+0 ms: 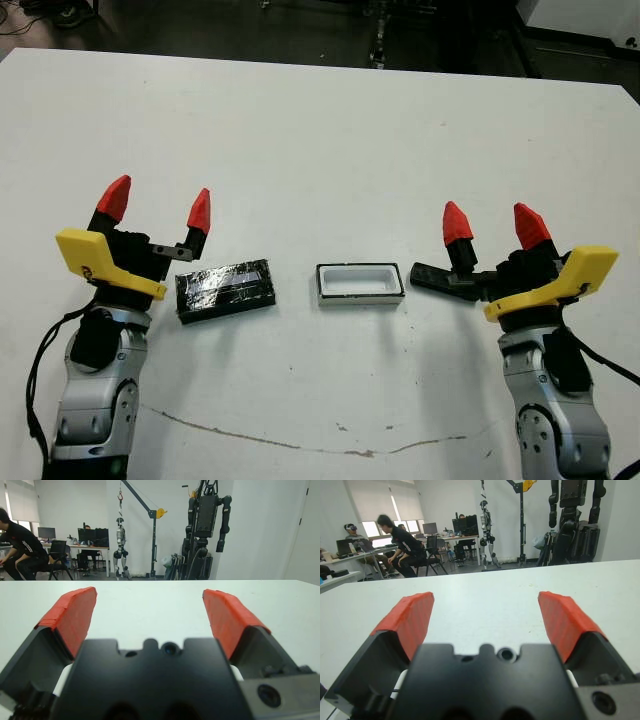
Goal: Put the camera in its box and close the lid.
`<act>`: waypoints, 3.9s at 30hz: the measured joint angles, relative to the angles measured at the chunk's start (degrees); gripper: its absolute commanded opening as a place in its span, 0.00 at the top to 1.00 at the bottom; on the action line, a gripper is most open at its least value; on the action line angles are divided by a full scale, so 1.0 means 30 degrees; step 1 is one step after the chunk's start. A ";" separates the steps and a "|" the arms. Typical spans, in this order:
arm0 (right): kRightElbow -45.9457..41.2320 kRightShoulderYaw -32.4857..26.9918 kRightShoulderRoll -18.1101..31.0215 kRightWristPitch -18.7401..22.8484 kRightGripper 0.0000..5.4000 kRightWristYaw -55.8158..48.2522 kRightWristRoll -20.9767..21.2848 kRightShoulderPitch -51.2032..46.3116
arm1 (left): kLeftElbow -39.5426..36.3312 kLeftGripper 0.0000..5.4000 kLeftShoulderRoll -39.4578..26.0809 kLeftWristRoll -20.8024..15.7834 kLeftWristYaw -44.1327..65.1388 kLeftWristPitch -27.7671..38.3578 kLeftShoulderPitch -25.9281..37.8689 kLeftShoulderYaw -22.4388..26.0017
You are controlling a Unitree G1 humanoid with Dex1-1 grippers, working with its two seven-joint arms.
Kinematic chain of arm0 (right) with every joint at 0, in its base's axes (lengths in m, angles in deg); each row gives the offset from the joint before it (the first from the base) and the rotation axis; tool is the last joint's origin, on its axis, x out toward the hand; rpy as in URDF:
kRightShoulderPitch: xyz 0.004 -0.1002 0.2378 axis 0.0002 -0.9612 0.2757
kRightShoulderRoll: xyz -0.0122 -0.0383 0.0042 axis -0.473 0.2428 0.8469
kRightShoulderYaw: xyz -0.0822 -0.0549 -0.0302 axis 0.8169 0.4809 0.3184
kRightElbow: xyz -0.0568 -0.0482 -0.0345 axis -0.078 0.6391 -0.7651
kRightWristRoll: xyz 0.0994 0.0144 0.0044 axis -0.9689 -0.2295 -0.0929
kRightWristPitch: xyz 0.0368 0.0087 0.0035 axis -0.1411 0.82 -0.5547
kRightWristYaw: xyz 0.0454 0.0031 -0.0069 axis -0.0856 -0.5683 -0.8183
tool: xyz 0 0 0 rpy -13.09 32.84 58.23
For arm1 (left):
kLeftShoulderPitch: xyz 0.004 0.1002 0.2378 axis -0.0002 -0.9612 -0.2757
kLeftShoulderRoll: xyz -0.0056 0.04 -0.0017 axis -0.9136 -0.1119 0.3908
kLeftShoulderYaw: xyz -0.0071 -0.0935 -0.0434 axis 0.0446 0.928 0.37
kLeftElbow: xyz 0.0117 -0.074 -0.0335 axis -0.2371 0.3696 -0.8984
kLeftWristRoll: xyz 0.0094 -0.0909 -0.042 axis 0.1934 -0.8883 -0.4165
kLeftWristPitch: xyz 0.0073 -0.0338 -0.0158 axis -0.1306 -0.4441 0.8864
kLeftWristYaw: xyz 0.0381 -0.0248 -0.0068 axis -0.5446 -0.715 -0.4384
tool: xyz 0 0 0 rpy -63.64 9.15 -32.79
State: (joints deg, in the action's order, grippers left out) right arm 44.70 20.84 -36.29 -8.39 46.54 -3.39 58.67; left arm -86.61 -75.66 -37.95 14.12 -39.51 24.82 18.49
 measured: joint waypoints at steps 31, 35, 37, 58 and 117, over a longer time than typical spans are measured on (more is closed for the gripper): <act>0.4921 -0.1950 1.0140 -0.0269 0.00 -0.9468 -0.0062 0.5459 | -0.0049 0.00 0.0009 -0.0014 -0.0103 -0.0169 0.0005 -0.0109; 0.7037 -0.1382 1.1813 -0.0861 0.00 -1.2507 0.0024 0.7451 | -0.0090 0.00 0.0011 -0.0069 -0.0098 -0.0208 0.0030 -0.0113; 0.8172 -0.0655 1.2406 -0.1044 0.00 -1.4036 0.0228 0.8276 | -0.0087 0.00 0.0014 -0.0069 -0.0101 -0.0210 0.0066 -0.0124; 1.7436 0.6272 1.3564 -0.0621 0.00 -2.6340 0.3210 1.5831 | -0.0088 0.00 0.0101 0.0118 -0.0231 -0.0358 0.0180 -0.0174; 1.4659 0.7771 1.2977 0.0543 0.00 -2.3903 0.6432 1.2964 | -0.0104 0.00 0.0188 -0.0041 -0.0096 -0.0412 -0.0049 -0.0095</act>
State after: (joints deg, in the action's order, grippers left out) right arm 88.68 44.15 2.65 -6.76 -25.17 15.91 97.57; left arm -86.92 -75.09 -38.07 13.83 -40.75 24.67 18.20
